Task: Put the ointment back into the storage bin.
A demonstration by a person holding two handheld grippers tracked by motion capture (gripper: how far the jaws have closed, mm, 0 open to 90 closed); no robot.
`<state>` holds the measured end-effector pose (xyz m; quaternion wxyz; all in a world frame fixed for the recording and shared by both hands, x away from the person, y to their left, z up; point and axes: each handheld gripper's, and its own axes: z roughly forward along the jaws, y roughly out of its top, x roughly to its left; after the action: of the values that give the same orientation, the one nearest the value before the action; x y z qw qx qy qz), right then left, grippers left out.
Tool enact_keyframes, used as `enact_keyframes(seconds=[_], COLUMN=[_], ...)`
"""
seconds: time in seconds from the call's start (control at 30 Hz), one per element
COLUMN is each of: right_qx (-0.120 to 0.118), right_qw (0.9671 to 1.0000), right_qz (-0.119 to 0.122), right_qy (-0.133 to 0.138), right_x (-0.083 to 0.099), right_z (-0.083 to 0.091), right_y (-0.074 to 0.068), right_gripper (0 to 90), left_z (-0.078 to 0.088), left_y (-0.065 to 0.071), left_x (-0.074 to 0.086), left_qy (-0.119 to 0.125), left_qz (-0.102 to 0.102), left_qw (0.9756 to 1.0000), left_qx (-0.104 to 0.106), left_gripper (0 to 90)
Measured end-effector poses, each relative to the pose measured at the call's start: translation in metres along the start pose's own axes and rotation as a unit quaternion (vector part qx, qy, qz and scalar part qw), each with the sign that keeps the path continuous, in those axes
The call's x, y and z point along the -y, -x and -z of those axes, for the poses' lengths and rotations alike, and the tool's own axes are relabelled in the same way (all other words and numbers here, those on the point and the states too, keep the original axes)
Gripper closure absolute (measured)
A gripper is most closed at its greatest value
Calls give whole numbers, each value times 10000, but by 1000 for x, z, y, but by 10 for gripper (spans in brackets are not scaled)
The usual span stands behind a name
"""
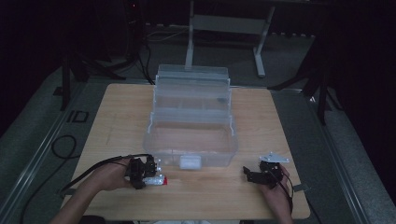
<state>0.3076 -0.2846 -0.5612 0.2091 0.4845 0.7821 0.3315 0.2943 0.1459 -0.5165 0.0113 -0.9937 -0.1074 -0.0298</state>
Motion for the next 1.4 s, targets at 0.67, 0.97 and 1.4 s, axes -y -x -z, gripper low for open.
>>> enact_keyframes(seconds=[0.67,0.97,1.4], right_qx=[-20,-20,-20], right_qw=[10000,10000,10000], right_qz=[11,10,10], right_qy=[-3,-2,-3], right_x=[0,0,0], right_z=[0,0,0], right_y=[0,0,0], right_gripper=[128,128,128], left_z=[-2,4,19], left_y=[-3,-3,-4], left_x=[-2,3,11], left_qy=[-69,23,99], left_qz=[-55,-30,-14], left_qw=[9998,9998,9999], left_qx=[185,191,127], left_gripper=[705,708,709])
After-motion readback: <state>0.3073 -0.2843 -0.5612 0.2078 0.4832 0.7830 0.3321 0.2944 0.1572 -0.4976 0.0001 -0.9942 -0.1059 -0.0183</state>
